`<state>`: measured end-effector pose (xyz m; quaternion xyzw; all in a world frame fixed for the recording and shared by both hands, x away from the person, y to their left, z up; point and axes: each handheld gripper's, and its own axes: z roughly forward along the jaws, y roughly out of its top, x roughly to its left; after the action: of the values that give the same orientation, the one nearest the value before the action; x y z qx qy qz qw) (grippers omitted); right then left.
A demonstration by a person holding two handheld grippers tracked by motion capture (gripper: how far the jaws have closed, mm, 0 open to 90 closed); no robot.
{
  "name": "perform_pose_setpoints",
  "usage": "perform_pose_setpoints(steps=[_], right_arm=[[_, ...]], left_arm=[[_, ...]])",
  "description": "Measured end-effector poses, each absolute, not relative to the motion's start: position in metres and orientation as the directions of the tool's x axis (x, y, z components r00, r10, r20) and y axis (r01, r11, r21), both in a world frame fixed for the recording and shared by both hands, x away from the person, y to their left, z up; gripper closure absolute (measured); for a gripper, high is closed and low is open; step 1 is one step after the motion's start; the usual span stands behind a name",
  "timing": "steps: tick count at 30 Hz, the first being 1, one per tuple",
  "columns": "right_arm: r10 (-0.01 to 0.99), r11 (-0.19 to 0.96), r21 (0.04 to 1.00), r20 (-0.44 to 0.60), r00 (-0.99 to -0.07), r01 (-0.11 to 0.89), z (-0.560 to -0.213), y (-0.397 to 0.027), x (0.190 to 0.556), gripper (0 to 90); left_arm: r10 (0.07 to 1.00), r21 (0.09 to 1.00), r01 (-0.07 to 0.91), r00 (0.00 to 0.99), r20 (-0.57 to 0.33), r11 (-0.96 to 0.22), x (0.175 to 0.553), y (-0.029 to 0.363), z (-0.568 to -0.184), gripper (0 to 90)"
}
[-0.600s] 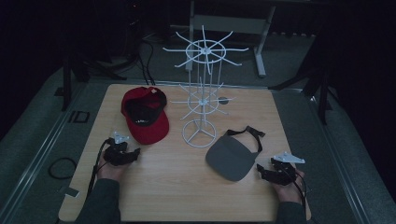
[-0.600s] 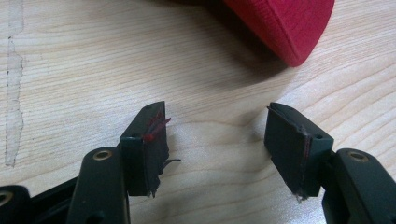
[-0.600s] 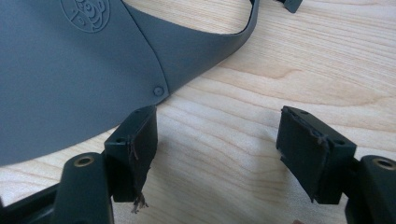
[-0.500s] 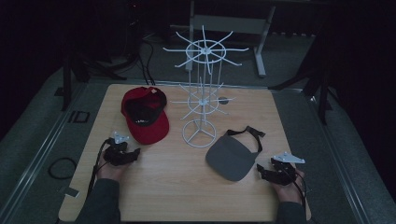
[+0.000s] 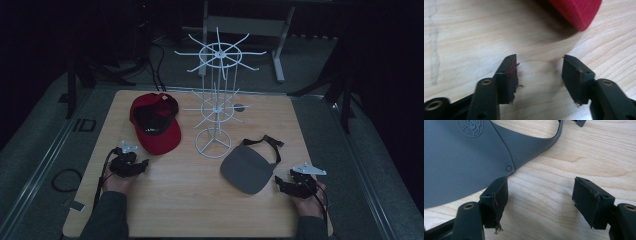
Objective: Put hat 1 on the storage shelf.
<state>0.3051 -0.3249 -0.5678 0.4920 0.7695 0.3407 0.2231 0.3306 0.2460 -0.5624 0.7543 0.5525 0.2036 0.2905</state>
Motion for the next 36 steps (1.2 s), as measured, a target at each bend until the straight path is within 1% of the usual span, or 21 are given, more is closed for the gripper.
perform_pose_setpoints(steps=[3,8,12,16,22,36], right_arm=[[0.909,0.284,0.744,-0.008,-0.416,0.605,-0.568,-0.325,0.305,28.9],[0.91,0.283,0.744,-0.008,-0.415,0.606,-0.568,-0.325,0.305,28.9],[0.91,0.282,0.744,-0.008,-0.414,0.606,-0.568,-0.325,0.305,28.9],[0.91,0.282,0.744,-0.008,-0.414,0.606,-0.568,-0.325,0.305,28.9],[0.91,0.283,0.744,-0.009,-0.414,0.606,-0.568,-0.325,0.305,28.9],[0.91,0.283,0.744,-0.008,-0.414,0.606,-0.568,-0.325,0.305,28.9]], left_arm=[[0.949,0.656,0.722,0.315,-0.029,-0.22,0.328,0.249,-0.558,49.6],[0.94,0.686,0.709,0.323,-0.109,-0.164,0.324,0.255,-0.546,49.0],[0.93,0.689,0.715,0.324,-0.173,-0.121,0.325,0.259,-0.539,47.3],[0.921,0.693,0.711,0.34,-0.19,-0.119,0.327,0.26,-0.534,47.0],[0.913,0.701,0.701,0.361,-0.191,-0.13,0.336,0.258,-0.525,47.0],[0.909,0.668,0.734,0.354,-0.219,-0.125,0.366,0.253,-0.526,47.5]])
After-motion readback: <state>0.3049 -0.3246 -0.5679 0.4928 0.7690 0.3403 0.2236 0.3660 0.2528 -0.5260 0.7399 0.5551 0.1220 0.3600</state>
